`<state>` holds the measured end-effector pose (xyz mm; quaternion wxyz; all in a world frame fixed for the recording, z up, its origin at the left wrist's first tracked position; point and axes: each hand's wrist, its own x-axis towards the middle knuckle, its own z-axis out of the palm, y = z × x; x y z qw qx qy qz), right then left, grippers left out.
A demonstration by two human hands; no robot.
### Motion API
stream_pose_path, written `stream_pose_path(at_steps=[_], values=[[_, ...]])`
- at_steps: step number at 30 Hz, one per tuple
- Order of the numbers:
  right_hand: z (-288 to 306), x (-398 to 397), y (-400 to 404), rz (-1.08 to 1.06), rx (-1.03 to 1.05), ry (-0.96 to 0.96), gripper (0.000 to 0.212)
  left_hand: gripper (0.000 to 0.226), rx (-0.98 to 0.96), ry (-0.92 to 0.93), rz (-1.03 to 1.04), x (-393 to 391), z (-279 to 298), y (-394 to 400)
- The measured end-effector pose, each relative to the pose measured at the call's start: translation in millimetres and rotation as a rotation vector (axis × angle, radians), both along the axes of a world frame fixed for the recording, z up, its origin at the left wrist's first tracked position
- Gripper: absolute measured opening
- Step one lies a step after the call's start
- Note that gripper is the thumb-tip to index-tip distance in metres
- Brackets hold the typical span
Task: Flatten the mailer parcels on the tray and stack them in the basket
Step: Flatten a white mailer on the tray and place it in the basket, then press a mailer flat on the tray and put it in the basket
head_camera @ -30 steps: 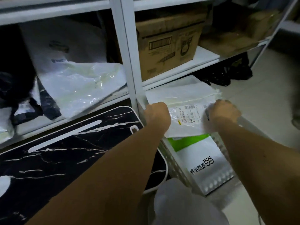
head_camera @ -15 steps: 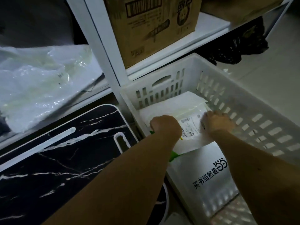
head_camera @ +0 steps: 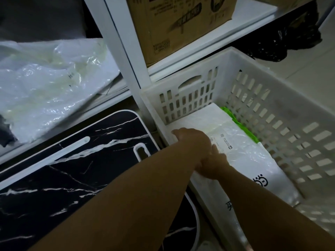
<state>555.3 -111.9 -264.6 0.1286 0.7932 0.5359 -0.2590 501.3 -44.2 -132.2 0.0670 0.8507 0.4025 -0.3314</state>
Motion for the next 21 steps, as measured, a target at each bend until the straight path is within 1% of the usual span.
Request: stream_pose_path(at_steps=[2,5,9,11,13,15,17,19,21], values=[[-8,-1,1,0.014,-0.103,-0.032,0.065,0.039,-0.007,-0.023,-0.012,-2,0,3],[-6,-2,7,0.023,-0.179,-0.039,0.063,0.040,0.006,-0.066,-0.033,-6,3,7],[-3,-1,19,0.003,-0.171,0.024,0.057,0.030,0.056,-0.175,-0.033,-14,7,13],[3,-1,21,-0.039,-0.111,0.065,0.055,0.026,0.101,-0.248,-0.055,-15,9,13],[17,-1,24,-0.156,-0.044,0.107,0.053,0.022,0.151,-0.325,-0.070,-15,10,10],[37,1,31,-0.280,0.061,0.100,0.046,0.021,0.189,-0.398,-0.079,-14,15,10],[61,4,38,-0.320,0.209,0.023,0.037,0.022,0.177,-0.495,-0.093,-18,26,14],[89,6,45,-0.335,0.339,-0.078,0.031,0.024,0.130,-0.620,-0.084,-28,40,18],[118,5,52,-0.372,0.506,-0.167,0.027,0.022,0.133,-0.753,-0.052,-43,55,23]])
